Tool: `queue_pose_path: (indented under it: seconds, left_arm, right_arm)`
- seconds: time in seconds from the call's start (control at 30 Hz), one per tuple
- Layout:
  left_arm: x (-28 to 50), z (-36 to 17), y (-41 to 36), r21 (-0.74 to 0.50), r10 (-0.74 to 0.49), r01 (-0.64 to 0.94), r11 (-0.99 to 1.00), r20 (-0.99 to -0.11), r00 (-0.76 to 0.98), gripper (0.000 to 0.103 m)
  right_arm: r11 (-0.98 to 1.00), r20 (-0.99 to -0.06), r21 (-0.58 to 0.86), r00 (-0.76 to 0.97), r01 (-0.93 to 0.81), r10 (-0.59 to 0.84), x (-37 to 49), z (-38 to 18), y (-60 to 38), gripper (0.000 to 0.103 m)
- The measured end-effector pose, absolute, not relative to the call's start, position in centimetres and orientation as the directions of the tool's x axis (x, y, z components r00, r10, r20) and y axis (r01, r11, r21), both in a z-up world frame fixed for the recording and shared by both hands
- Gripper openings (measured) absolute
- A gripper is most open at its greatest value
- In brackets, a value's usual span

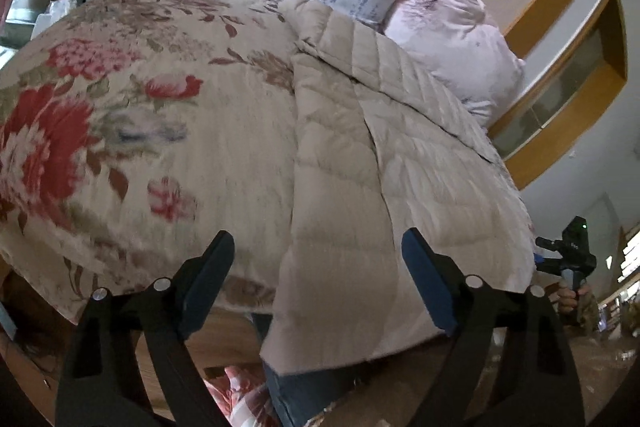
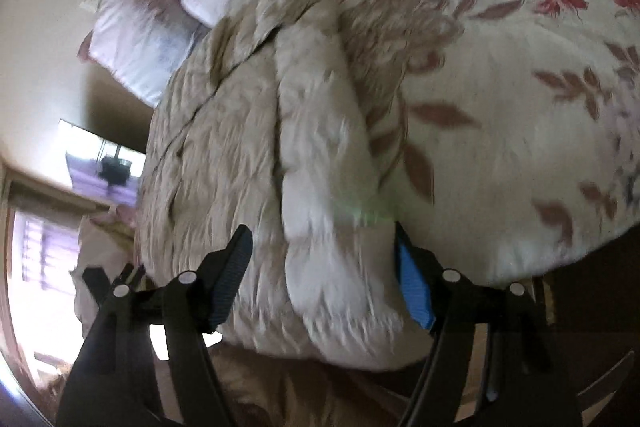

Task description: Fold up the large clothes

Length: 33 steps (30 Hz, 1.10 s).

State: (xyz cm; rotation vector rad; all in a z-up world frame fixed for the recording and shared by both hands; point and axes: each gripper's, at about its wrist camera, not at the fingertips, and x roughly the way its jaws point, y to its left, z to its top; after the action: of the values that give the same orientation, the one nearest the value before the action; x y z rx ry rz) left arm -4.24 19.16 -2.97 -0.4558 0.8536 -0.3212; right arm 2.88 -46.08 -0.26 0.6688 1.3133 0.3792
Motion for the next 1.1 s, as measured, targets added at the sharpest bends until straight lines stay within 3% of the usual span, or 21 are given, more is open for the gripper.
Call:
queue_pose_path:
  seconds: [0.23, 0.37, 0.53, 0.6, 0.67, 0.77, 0.83, 0.93, 1.1]
  left_arm:
    - [-4.8, -5.8, 19.6, -0.568, -0.491, 0.057, 0.821, -0.653, 0.577, 0.087]
    - [-4.4, -7.3, 19.1, -0.608, -0.532, 0.058, 0.792, -0.64, 0.554, 0.087]
    - [-3.9, -9.0, 18.6, -0.669, -0.597, 0.063, 0.741, -0.611, 0.52, 0.087]
    - [-3.8, -9.5, 18.3, -0.688, -0.62, 0.07, 0.722, -0.599, 0.506, 0.086]
    - [-3.8, -9.7, 18.0, -0.705, -0.644, 0.081, 0.705, -0.587, 0.491, 0.076]
    - [-4.4, -9.5, 17.6, -0.724, -0.683, 0.122, 0.679, -0.562, 0.467, 0.056]
    - [-4.6, -9.0, 17.5, -0.719, -0.689, 0.143, 0.68, -0.56, 0.461, 0.041]
    - [-5.2, -7.5, 17.5, -0.708, -0.695, 0.184, 0.682, -0.548, 0.465, 0.025]
    - [-5.5, -3.8, 17.6, -0.657, -0.667, 0.25, 0.711, -0.518, 0.536, 0.019]
  right_arm:
    - [0.757, -0.754, 0.649, 0.193, 0.076, 0.628, 0.3, 0.1, -45.6, 0.086]
    - [0.765, -0.767, 0.638, 0.147, 0.088, 0.624, -0.3, -1.2, -45.0, 0.087]
    - [0.669, -0.678, 0.735, 0.148, 0.11, 0.72, -0.6, -3.6, -44.8, 0.088]
    - [0.646, -0.656, 0.754, 0.141, 0.115, 0.741, -0.8, -4.3, -44.6, 0.078]
    - [0.634, -0.643, 0.766, 0.136, 0.109, 0.753, -1.0, -4.4, -44.2, 0.054]
    - [0.627, -0.63, 0.776, 0.125, 0.066, 0.767, -1.2, -3.7, -43.2, 0.029]
    - [0.627, -0.625, 0.779, 0.13, 0.029, 0.77, -1.3, -2.7, -43.0, 0.024]
    - [0.644, -0.633, 0.764, 0.149, -0.038, 0.76, -1.2, -0.7, -42.0, 0.019]
    - [0.654, -0.603, 0.74, 0.277, -0.155, 0.748, -0.6, 3.2, -41.6, 0.016]
